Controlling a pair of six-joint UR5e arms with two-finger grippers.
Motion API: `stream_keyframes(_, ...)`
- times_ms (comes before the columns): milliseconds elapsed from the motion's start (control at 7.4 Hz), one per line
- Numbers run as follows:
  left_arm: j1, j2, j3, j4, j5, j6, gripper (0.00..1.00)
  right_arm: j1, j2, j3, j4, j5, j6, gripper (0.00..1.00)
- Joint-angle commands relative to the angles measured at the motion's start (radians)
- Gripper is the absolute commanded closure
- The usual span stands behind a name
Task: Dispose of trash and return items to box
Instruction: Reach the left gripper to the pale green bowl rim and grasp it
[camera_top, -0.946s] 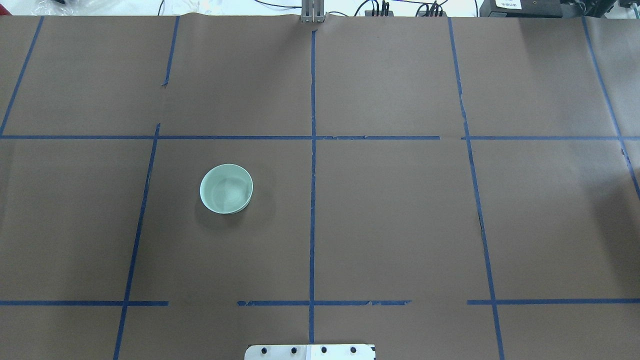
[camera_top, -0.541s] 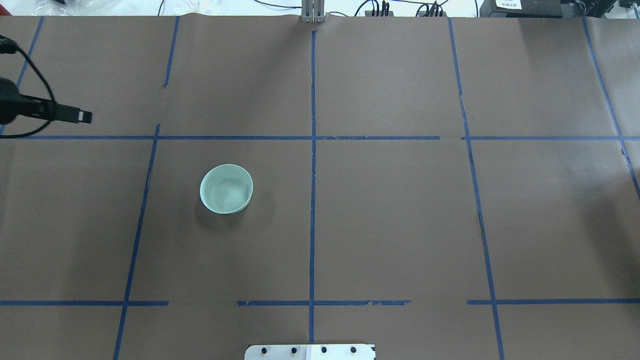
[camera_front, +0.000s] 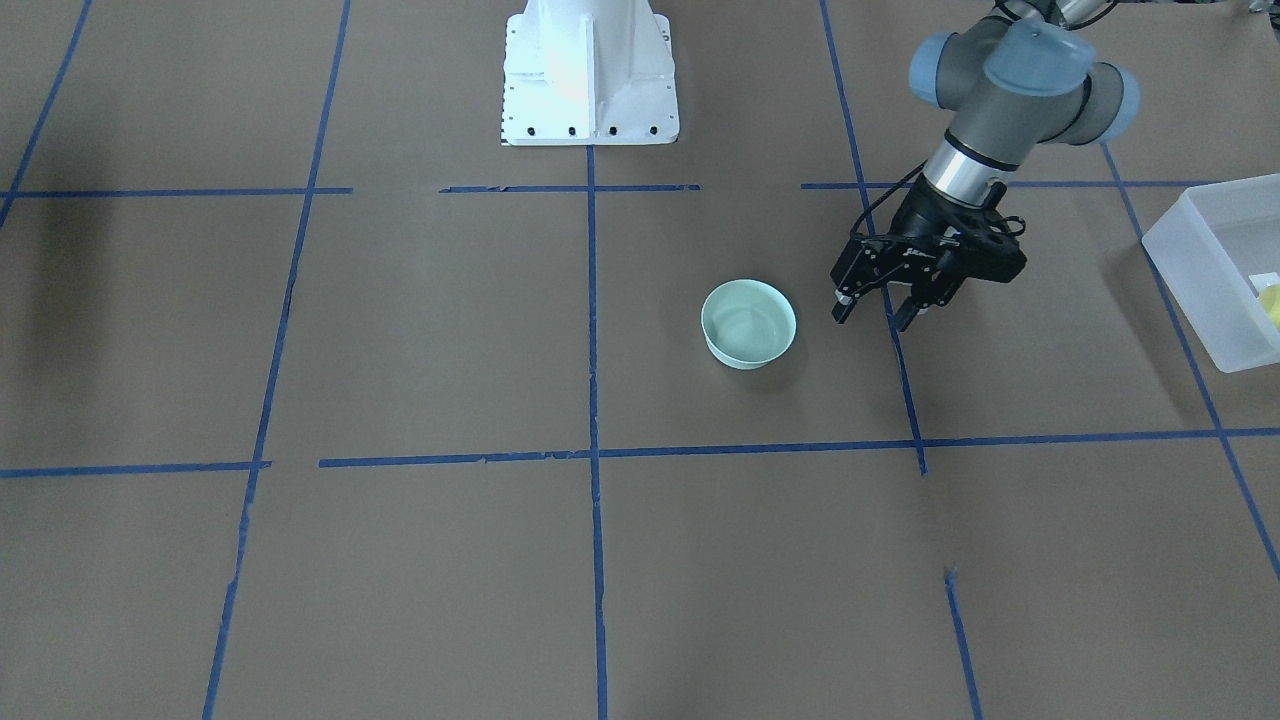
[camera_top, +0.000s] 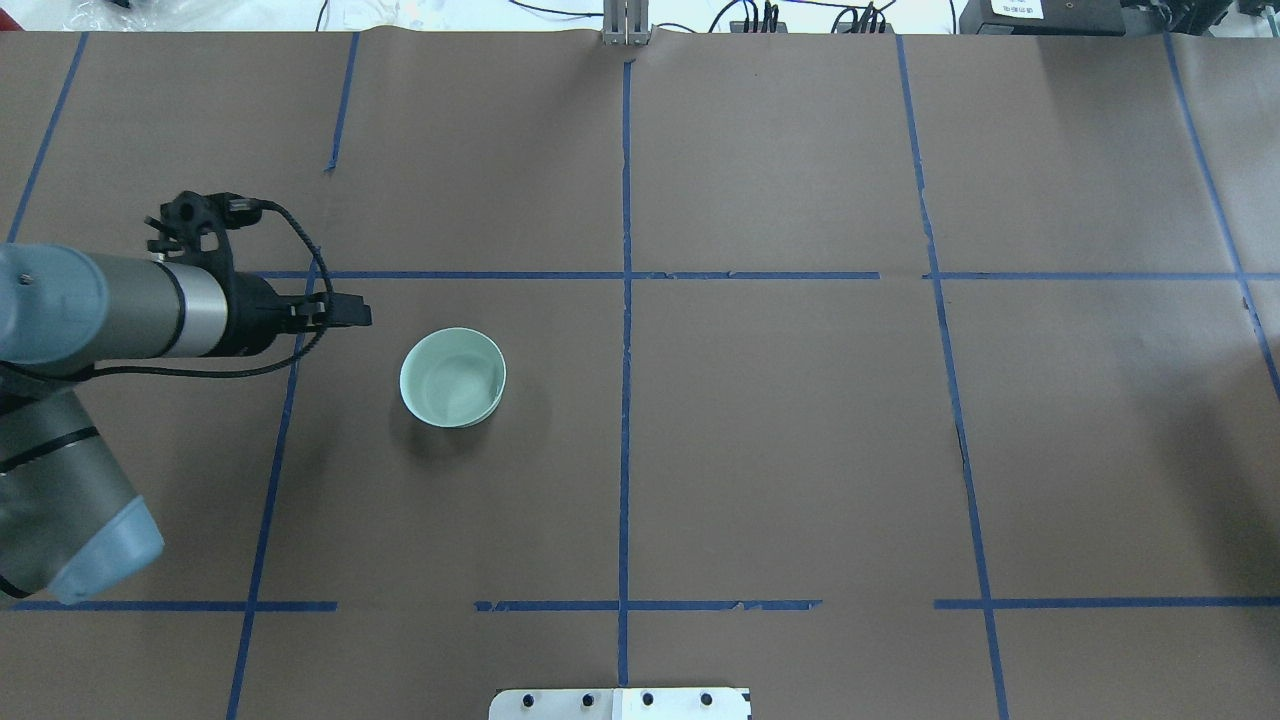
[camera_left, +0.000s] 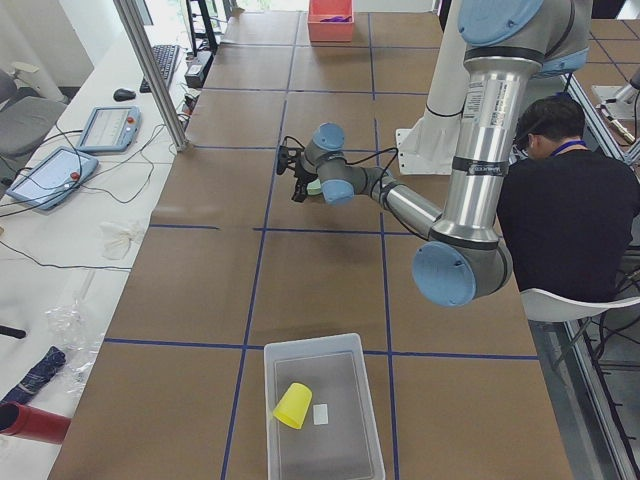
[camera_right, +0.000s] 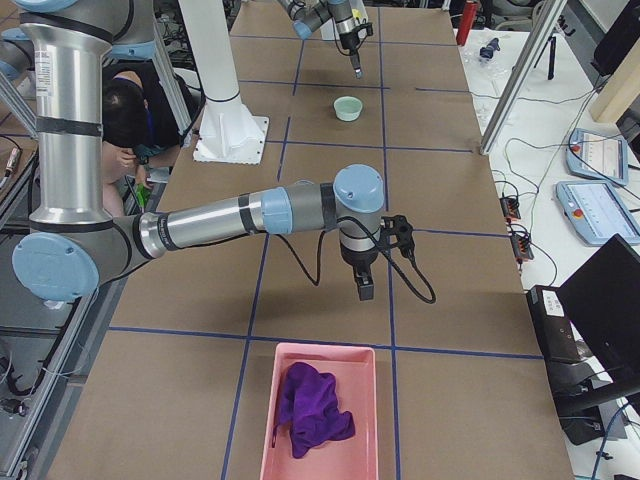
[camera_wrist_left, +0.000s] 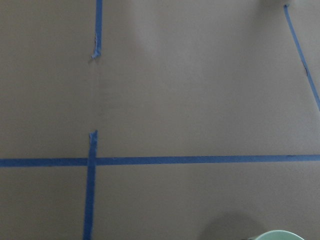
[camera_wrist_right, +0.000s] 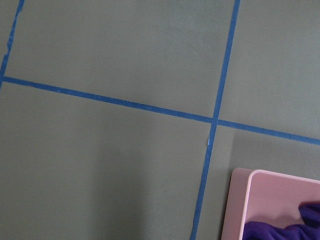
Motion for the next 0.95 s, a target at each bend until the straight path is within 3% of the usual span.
stream_keyframes(0,0.113,-0.136,0.010,0.250,0.099,-0.090,0.15,-0.002,-0.001,0.002,0.002,0.000,0.000,0.00)
stream_keyframes(135,0.127,-0.129,0.019,0.258,0.104,-0.095,0.22,-0.002,-0.001,0.004,0.002,0.000,0.000,0.00)
stream_keyframes(405,0.143,-0.138,0.065,0.272,0.116,-0.092,0.25,-0.002,-0.001,0.004,0.002,0.000,0.005,0.00)
stream_keyframes(541,0.162,-0.141,0.074,0.272,0.116,-0.092,0.50,-0.002,-0.001,0.004,0.002,0.000,0.005,0.00)
stream_keyframes(676,0.163,-0.140,0.065,0.272,0.114,-0.086,1.00,-0.002,-0.001,0.004,0.002,0.000,0.002,0.00)
stream_keyframes(811,0.160,-0.138,0.047,0.274,0.113,-0.074,1.00,-0.002,-0.001,0.004,0.002,0.000,0.003,0.00)
